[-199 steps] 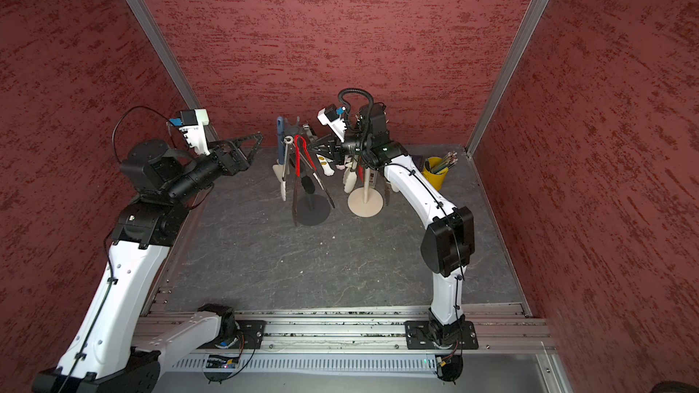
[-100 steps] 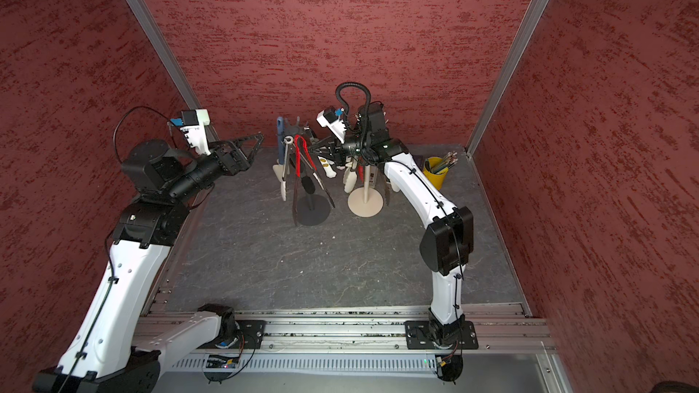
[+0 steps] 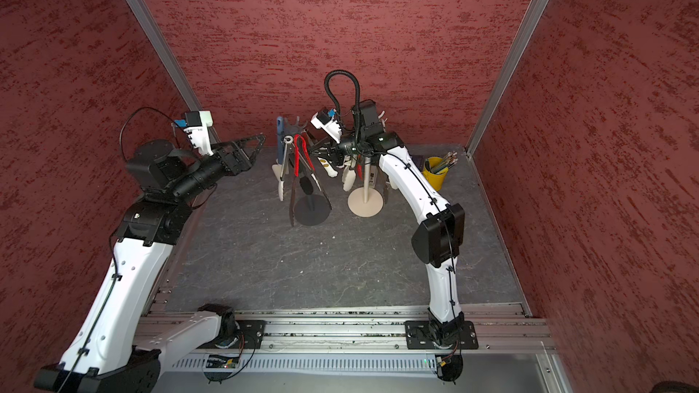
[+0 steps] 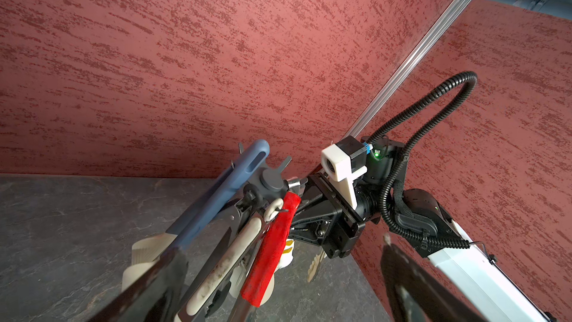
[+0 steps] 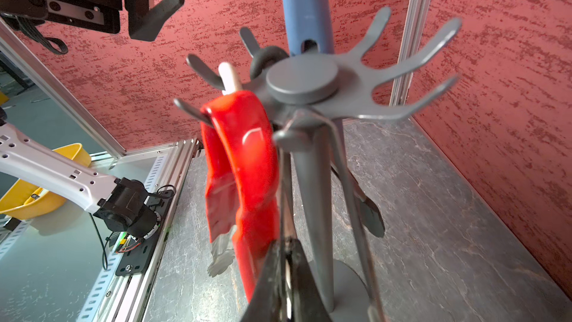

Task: Hang food tongs on kitchen utensil racks
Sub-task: Hang the food tongs on the rack.

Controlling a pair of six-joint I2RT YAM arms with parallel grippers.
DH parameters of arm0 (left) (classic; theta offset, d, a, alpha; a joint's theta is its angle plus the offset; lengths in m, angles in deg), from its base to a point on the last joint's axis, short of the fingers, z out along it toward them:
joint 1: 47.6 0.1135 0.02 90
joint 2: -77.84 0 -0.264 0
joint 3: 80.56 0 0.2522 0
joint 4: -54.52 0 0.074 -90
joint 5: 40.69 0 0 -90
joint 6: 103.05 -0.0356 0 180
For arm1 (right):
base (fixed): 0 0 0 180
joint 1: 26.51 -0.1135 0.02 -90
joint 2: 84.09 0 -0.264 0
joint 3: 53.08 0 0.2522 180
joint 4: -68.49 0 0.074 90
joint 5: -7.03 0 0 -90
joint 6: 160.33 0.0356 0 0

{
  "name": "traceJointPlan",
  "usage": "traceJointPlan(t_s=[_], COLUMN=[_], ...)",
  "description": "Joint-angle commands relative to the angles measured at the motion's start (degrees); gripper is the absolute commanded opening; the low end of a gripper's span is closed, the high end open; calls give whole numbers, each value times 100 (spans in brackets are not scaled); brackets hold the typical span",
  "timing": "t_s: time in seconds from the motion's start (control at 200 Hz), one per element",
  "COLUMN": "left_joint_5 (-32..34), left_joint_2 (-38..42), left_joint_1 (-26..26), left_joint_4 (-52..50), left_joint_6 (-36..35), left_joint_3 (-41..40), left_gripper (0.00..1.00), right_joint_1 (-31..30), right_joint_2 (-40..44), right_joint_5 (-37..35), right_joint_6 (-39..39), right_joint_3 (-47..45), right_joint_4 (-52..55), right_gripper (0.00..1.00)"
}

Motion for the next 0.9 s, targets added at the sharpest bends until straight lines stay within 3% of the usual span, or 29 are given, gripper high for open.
traceJointPlan(t_s=[0.0, 0.14, 0.416, 0.476, 0.501, 0.746, 0.827, 0.897], left_joint_5=[21, 128, 265, 274, 268, 436, 556, 946], left_joint_2=[48, 74, 211, 267, 298, 705, 993, 1256], left_joint_1=[17, 29, 223, 345, 400, 1337, 1750, 1942], left_joint_4=[148, 38, -54, -46, -18, 55, 167, 118], left_joint_6=[39, -23, -59, -49, -49, -106, -145, -293], left_joint_3=[-36, -10, -222, -342, -402, -1308, -1953, -2542], left_gripper=[100, 100, 100, 100, 100, 100, 99, 100], right_joint_1=[-29, -14, 67, 106, 110, 142, 244, 506], right_joint_2=[78, 360, 1015, 1193, 1277, 2504, 3314, 4192], right_joint_5=[-34, -42, -195, -199, -186, 84, -682, -2044], right_joint_6=[10, 429, 582, 590, 599, 1173, 1530, 1768], right_joint_3=[90, 19, -225, -245, -255, -926, -1646, -2459], right_joint_4=[-65, -666, -839, -806, -790, -1528, -1914, -2136], right_gripper=[29, 54, 77, 87, 99, 100, 100, 100])
